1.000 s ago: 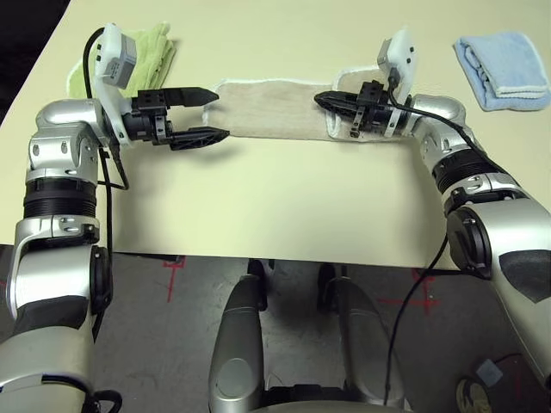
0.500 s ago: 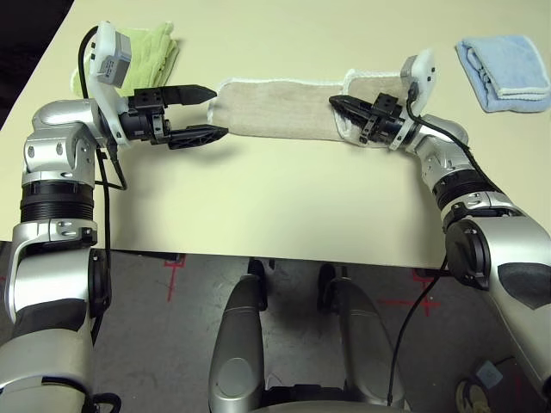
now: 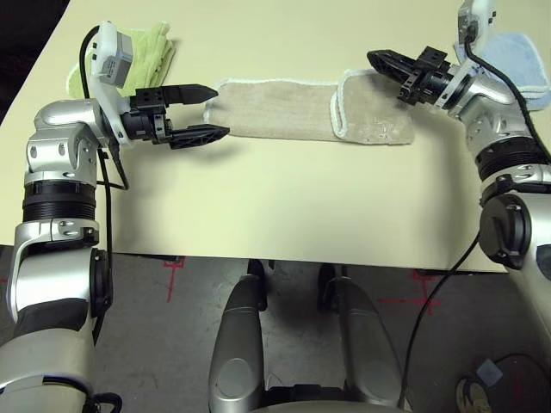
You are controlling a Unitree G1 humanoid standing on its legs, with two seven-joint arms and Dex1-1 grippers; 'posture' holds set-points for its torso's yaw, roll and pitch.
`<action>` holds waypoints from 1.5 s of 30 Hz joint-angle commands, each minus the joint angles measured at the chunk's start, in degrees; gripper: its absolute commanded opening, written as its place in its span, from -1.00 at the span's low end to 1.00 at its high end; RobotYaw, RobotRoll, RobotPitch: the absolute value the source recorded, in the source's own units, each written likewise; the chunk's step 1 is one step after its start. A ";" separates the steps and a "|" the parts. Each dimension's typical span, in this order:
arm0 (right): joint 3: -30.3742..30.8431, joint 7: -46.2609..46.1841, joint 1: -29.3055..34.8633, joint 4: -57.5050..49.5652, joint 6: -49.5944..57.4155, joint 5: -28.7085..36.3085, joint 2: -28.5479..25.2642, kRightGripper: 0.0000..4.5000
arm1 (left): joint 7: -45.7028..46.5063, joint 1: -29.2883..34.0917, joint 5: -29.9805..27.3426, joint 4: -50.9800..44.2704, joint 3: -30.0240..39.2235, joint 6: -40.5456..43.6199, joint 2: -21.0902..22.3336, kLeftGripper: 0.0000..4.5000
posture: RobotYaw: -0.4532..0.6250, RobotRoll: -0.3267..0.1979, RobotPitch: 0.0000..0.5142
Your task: Fold the towel and set it aside.
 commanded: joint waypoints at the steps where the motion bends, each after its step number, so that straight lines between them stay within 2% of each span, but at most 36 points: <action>1: 1.28 -1.80 0.85 1.11 -1.46 -1.75 1.82 -0.98 | -0.32 -0.59 0.13 1.21 -0.58 -0.81 -0.26 1.00 | -0.14 0.25 0.43; 8: -1.34 -12.24 6.57 5.54 -3.57 -1.43 5.46 -0.98 | 0.03 0.35 -0.45 -0.83 -0.37 0.06 -0.51 1.00 | -0.07 0.25 0.42; 15: -2.99 -14.75 8.81 6.14 -2.95 -0.79 6.16 -0.98 | -0.22 1.40 -0.50 -1.81 0.18 0.85 1.32 1.00 | -0.05 0.25 0.43; 20: -3.70 -10.38 6.19 4.63 -3.68 0.04 4.77 -0.98 | 0.13 1.19 -0.33 -0.95 0.27 0.20 1.39 1.00 | -0.07 0.25 0.42; 29: -4.40 7.03 1.74 0.62 -5.22 3.37 -2.36 -0.98 | 0.64 0.61 -0.04 0.76 0.06 -1.47 0.54 1.00 | -0.12 0.25 0.41; 37: -2.72 21.82 3.40 -1.11 -8.78 3.45 -6.67 -0.98 | 0.74 0.10 0.23 2.33 -0.14 -2.83 0.13 1.00 | -0.14 0.25 0.42; 45: -2.17 27.78 7.62 -1.60 -9.70 2.54 -8.87 -0.98 | 1.42 -0.34 0.47 3.70 0.24 -5.83 -0.47 1.00 | -0.14 0.25 0.43</action>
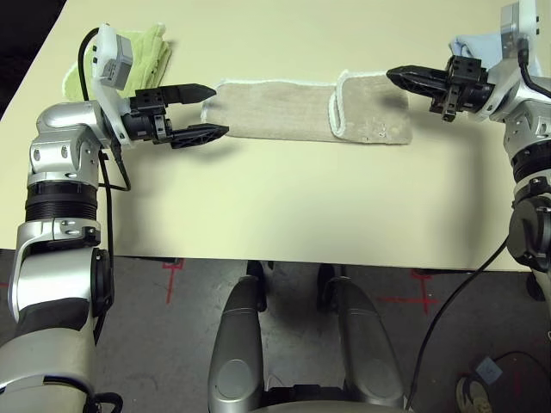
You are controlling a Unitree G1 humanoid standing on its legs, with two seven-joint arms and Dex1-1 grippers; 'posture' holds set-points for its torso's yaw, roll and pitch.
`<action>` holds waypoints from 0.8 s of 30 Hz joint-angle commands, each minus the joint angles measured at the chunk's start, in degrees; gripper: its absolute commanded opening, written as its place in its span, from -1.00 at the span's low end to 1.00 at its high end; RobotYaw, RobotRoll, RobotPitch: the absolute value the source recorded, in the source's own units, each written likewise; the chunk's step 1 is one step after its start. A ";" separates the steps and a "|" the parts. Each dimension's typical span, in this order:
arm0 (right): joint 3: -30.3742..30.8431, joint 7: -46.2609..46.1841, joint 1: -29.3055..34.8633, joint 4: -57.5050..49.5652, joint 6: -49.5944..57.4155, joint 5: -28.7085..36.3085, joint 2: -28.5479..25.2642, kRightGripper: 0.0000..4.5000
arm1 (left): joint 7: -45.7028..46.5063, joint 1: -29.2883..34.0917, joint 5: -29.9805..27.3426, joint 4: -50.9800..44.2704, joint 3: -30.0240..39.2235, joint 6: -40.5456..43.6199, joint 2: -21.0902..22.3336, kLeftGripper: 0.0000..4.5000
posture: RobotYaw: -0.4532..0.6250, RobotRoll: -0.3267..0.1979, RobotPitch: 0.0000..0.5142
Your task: Fold the towel and set it aside.
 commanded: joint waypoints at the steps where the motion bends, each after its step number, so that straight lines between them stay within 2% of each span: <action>1: 0.95 1.69 2.33 -0.30 -2.02 -0.89 -1.94 -0.98 | 0.57 -0.62 0.32 1.50 0.17 -2.33 -0.54 1.00 | -0.13 0.25 0.43; 6: 3.73 2.46 4.01 -2.01 -4.15 0.07 -2.38 -0.98 | 0.60 -1.52 1.03 3.64 -0.08 -3.74 0.36 1.00 | -0.11 0.25 0.42; 10: 5.26 2.47 5.65 -4.21 -6.72 2.16 -3.28 -0.55 | 0.85 -1.57 1.73 5.20 0.13 -4.82 1.57 1.00 | -0.10 0.25 0.41; 19: 3.84 2.47 11.82 -8.26 -11.23 6.68 -4.03 0.93 | 4.61 0.63 2.94 4.98 0.11 -5.90 2.20 1.00 | -0.13 0.25 0.40; 24: 4.49 2.47 13.17 -8.60 -15.36 6.66 -4.32 0.97 | 5.43 2.97 2.82 2.23 0.18 -5.23 2.89 1.00 | -0.12 0.25 0.41</action>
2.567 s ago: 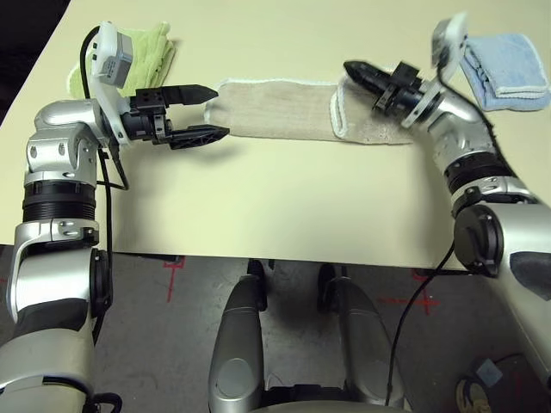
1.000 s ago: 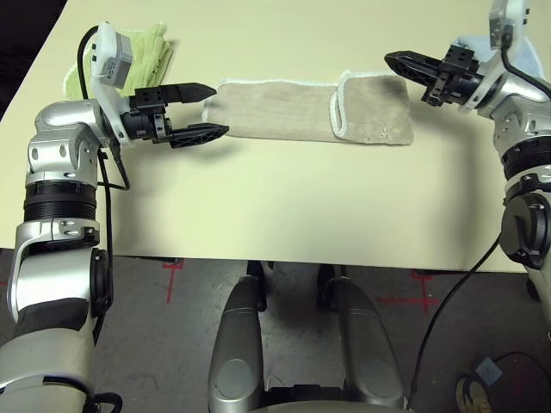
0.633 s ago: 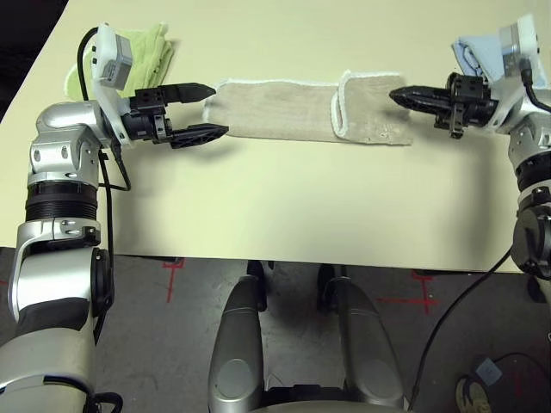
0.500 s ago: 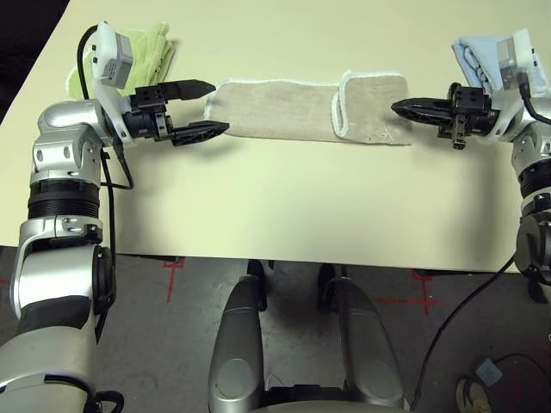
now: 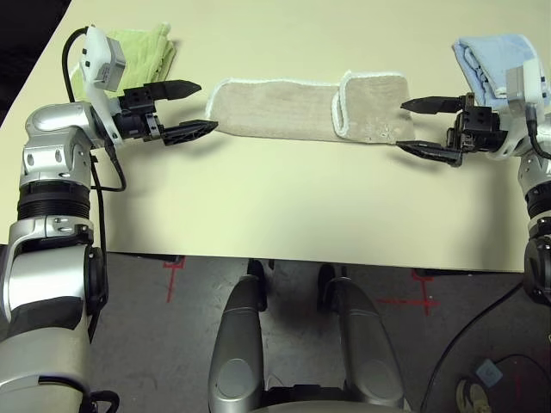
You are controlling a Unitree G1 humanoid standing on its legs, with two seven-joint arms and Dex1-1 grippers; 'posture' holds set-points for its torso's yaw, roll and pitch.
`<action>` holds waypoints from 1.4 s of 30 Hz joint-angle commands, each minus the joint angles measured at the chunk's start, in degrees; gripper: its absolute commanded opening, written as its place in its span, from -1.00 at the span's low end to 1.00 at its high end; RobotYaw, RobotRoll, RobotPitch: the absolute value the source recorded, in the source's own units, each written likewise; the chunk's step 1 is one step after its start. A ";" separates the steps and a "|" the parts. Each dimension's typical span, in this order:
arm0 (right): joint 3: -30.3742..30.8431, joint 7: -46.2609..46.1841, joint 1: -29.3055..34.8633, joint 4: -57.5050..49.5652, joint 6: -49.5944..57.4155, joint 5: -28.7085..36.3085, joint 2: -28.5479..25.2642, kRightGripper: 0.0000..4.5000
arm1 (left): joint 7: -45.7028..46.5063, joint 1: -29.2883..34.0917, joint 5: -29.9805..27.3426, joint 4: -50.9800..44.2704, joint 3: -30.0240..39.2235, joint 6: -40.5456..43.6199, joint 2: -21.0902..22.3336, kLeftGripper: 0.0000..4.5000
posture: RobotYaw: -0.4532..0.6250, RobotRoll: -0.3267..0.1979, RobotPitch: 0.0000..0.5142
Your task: Fold the towel and set it aside.
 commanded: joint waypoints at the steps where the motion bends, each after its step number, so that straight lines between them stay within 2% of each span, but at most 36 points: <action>1: 0.54 0.57 1.50 -0.67 -2.89 0.17 -1.36 0.97 | 0.28 1.75 0.55 -1.45 0.11 -0.46 0.92 1.00 | -0.12 0.25 0.41; 5: 0.82 0.57 1.77 -0.50 -2.89 0.19 -1.64 0.97 | -1.83 2.00 0.41 -1.77 -0.52 -0.86 1.35 1.00 | -0.13 0.25 0.40; 8: 0.30 0.57 1.59 -0.74 -1.92 0.19 -1.54 0.97 | -5.70 2.46 0.18 -3.02 -2.12 3.72 2.86 1.00 | -0.14 0.25 0.39; 11: 0.33 0.57 1.75 -1.94 -1.02 0.39 -1.31 0.97 | -6.43 1.06 -0.92 -5.15 -4.30 22.26 5.58 1.00 | -0.14 0.25 0.39; 13: 0.30 0.57 2.05 -2.71 -0.65 0.48 -1.22 0.97 | -5.85 0.25 -0.94 -6.20 -5.27 30.76 7.01 1.00 | -0.15 0.25 0.38; 17: 0.33 0.57 2.60 -4.44 0.34 0.60 -0.93 0.97 | -0.78 -3.95 -0.88 -3.47 -4.23 42.96 7.51 1.00 | -0.15 0.25 0.38; 22: 0.17 0.57 2.58 -4.91 0.77 0.21 -0.77 0.97 | 4.50 -6.96 -2.73 -1.97 -2.08 53.30 5.60 1.00 | -0.15 0.25 0.39; 32: 0.20 0.37 1.67 -4.67 0.86 -0.49 -0.70 0.97 | 14.07 -11.53 -5.24 1.23 0.32 67.32 1.48 1.00 | -0.15 0.25 0.41; 42: 0.31 0.08 1.69 -4.98 0.93 -0.77 -0.65 0.97 | 18.61 -10.92 -8.44 0.00 2.94 71.05 -0.91 1.00 | -0.15 0.25 0.43</action>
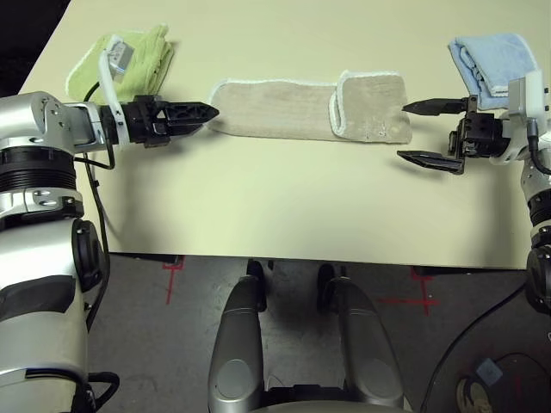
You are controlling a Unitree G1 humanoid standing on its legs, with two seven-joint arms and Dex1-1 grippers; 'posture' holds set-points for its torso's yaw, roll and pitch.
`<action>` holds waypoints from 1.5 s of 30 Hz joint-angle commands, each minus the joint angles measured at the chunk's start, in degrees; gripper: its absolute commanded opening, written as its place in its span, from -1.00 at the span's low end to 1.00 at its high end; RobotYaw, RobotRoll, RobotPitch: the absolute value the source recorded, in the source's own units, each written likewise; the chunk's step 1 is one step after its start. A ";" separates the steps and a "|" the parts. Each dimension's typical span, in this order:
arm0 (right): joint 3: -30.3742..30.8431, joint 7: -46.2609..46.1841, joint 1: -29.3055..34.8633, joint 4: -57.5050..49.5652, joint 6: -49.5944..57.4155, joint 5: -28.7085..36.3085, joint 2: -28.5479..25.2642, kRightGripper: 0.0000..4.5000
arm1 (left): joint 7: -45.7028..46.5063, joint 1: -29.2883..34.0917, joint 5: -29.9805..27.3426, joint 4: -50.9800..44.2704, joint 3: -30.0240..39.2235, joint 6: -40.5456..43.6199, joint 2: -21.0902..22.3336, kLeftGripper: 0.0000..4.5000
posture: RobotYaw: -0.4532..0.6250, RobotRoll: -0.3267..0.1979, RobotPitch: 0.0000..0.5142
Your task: Fold the towel and set it aside.
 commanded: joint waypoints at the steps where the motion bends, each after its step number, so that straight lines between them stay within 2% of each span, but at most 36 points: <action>1: 0.15 0.14 0.34 -0.80 0.18 -0.50 -0.22 0.97 | 0.77 0.84 -1.47 -0.75 0.05 1.83 -0.42 1.00 | -0.16 0.25 0.43; 12: 0.45 -0.29 0.35 -1.49 0.39 -0.82 0.00 0.97 | 2.22 0.37 -2.49 0.21 -0.29 1.82 -1.32 1.00 | -0.16 0.25 0.45; 17: 0.53 -0.30 0.52 -1.97 0.66 -1.01 0.37 0.97 | 6.27 -1.41 -2.10 3.19 2.85 -1.87 -3.49 1.00 | -0.16 0.25 0.45; 22: 0.43 -0.21 0.71 -2.19 0.69 -1.16 0.29 0.97 | 7.49 -1.49 -1.57 4.31 2.49 -3.96 -3.90 1.00 | -0.16 0.25 0.46; 25: 0.40 -0.14 0.81 -2.21 0.66 -1.31 0.24 1.00 | 8.16 -1.44 -1.30 4.80 2.24 -4.87 -3.94 0.74 | -0.16 0.25 0.46; 35: 0.45 -0.16 0.79 -2.09 0.74 -1.64 0.19 1.00 | 9.97 -1.79 -0.85 6.58 2.26 -6.85 -3.82 -0.92 | -0.17 0.25 0.44; 41: 0.27 -0.56 0.73 -1.84 1.11 -1.65 0.21 1.00 | 7.75 -1.06 0.26 5.51 -0.44 -6.66 -0.47 -0.96 | -0.15 0.25 0.42; 45: 0.17 -0.96 0.31 -0.91 1.17 -1.82 0.22 1.00 | 5.40 -0.02 2.83 6.37 -3.39 -10.44 3.35 -0.96 | -0.14 0.25 0.42</action>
